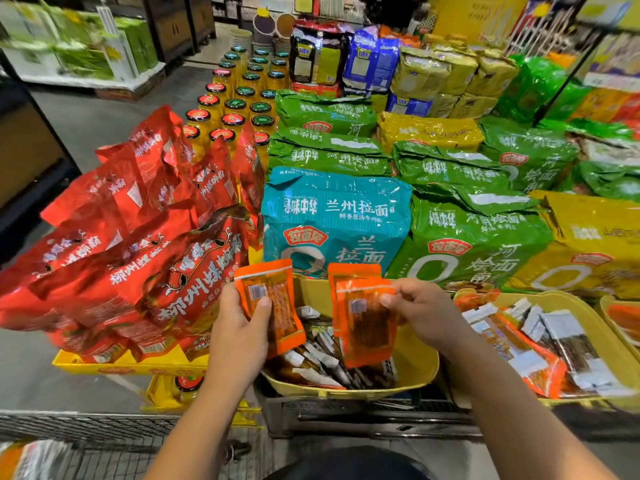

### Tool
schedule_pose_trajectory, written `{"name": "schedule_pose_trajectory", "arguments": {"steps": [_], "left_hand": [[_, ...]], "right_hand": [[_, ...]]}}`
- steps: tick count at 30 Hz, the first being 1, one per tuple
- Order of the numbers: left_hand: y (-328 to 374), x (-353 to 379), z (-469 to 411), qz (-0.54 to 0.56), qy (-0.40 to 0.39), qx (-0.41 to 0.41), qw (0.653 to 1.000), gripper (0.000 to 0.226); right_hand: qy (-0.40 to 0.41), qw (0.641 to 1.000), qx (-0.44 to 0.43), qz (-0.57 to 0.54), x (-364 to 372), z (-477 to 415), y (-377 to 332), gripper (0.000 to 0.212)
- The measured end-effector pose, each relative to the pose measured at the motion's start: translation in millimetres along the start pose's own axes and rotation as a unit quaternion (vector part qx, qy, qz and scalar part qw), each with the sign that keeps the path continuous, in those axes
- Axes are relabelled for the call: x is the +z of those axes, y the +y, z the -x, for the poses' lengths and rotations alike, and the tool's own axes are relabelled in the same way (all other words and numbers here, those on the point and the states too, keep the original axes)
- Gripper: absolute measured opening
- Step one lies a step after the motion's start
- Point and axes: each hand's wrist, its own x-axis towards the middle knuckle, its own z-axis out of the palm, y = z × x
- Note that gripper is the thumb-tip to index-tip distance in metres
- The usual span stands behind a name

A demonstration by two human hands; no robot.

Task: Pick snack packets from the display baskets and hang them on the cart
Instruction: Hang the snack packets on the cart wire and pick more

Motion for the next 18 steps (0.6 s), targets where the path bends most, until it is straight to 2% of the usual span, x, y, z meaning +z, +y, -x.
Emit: {"name": "schedule_pose_trajectory", "arguments": {"steps": [2, 3, 4, 5, 8, 10, 12, 14, 16, 18], "left_hand": [[0, 3, 0, -0.007, -0.007, -0.009, 1.0, 0.01], [0, 4, 1, -0.008, -0.01, -0.014, 1.0, 0.01], [1, 5, 2, -0.011, -0.017, -0.018, 1.0, 0.01], [3, 6, 3, -0.013, -0.024, -0.02, 0.999, 0.01], [2, 5, 5, -0.001, -0.05, -0.032, 0.998, 0.009], [0, 4, 4, 0.036, -0.071, -0.058, 0.995, 0.011], [0, 5, 4, 0.115, -0.079, -0.106, 0.985, 0.014], [4, 8, 5, 0.22, -0.091, -0.152, 0.959, 0.023], [9, 12, 7, 0.283, -0.128, -0.174, 0.934, 0.046], [14, 16, 10, 0.274, -0.155, -0.157, 0.936, 0.056]], "right_hand": [[-0.057, 0.989, 0.03, 0.135, 10, -5, 4, 0.022], [-0.066, 0.971, 0.03, 0.227, 17, -6, 7, 0.016], [-0.058, 0.953, 0.029, 0.296, 24, -6, 11, 0.014], [-0.038, 0.949, 0.034, 0.31, 26, -5, 13, 0.014], [0.01, 0.986, 0.037, 0.163, 16, 0, 14, 0.013], [0.045, 0.998, 0.03, 0.044, 4, 6, 7, 0.017], [0.077, 0.989, 0.041, -0.121, -4, 12, -8, 0.021], [0.062, 0.962, 0.063, -0.26, -4, 16, -29, 0.022], [0.019, 0.951, 0.078, -0.298, 5, 15, -48, 0.021], [-0.005, 0.963, 0.067, -0.261, 23, 11, -62, 0.017]]}}
